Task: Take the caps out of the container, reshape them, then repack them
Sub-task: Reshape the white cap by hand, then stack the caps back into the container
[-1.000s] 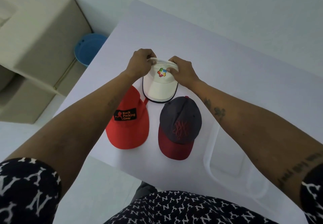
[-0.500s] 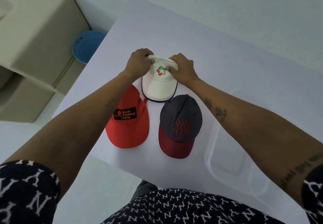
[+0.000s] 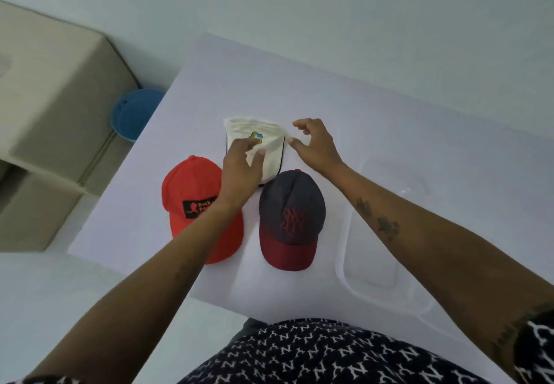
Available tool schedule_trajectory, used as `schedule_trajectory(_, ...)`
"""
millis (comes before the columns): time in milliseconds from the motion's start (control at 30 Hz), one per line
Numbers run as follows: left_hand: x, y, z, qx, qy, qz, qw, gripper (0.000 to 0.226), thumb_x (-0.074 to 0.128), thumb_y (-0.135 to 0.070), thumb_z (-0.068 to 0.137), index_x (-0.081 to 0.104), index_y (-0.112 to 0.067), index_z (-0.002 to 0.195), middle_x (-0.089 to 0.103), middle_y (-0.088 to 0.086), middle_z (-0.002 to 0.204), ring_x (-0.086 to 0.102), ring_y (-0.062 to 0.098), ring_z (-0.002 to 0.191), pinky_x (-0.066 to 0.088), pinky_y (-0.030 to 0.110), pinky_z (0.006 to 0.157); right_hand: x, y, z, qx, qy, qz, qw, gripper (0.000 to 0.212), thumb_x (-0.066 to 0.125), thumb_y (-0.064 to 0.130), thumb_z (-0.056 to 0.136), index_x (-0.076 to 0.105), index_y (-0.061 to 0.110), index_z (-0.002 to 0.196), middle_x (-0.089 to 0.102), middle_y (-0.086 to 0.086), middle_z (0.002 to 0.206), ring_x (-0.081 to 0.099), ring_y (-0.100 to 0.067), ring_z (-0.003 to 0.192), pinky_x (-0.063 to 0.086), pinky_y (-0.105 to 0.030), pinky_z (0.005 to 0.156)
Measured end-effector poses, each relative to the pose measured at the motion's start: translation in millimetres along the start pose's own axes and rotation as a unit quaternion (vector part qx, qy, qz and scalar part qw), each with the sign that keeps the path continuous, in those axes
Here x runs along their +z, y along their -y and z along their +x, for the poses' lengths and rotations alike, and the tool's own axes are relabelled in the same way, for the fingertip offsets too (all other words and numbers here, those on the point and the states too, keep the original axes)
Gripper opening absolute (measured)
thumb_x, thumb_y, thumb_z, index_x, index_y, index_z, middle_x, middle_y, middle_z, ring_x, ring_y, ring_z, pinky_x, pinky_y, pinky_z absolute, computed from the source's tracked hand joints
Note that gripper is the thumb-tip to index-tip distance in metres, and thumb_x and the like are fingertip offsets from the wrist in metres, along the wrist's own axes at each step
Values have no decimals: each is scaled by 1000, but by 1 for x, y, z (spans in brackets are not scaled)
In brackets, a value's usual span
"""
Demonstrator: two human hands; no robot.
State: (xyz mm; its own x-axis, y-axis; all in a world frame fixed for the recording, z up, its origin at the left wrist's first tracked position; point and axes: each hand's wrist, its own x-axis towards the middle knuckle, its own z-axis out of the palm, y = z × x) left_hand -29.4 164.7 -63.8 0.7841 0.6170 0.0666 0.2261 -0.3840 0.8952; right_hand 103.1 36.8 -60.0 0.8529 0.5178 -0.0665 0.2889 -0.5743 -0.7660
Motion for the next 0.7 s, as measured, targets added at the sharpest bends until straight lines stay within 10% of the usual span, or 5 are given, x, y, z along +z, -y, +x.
schedule_trajectory(333, 23, 6, -58, -101, 142, 14, 985, 66, 62, -37, 89, 37, -7, 142, 42, 9, 144, 43, 22, 130, 35, 25, 100, 1, -11, -73, 137, 47, 43, 989, 68, 64, 38, 86, 34, 16, 143, 36, -9, 147, 37, -21, 135, 33, -34, 108)
schedule_trajectory(700, 27, 29, -68, -120, 114, 35, 986, 40, 62, -18, 89, 54, -6, 126, 59, 12, 124, 58, 26, 112, 49, 39, 97, 26, -42, -109, 226, -9, 0, 974, 36, 43, 24, 98, 53, -3, 120, 56, -21, 122, 54, -35, 112, 43, -40, 94)
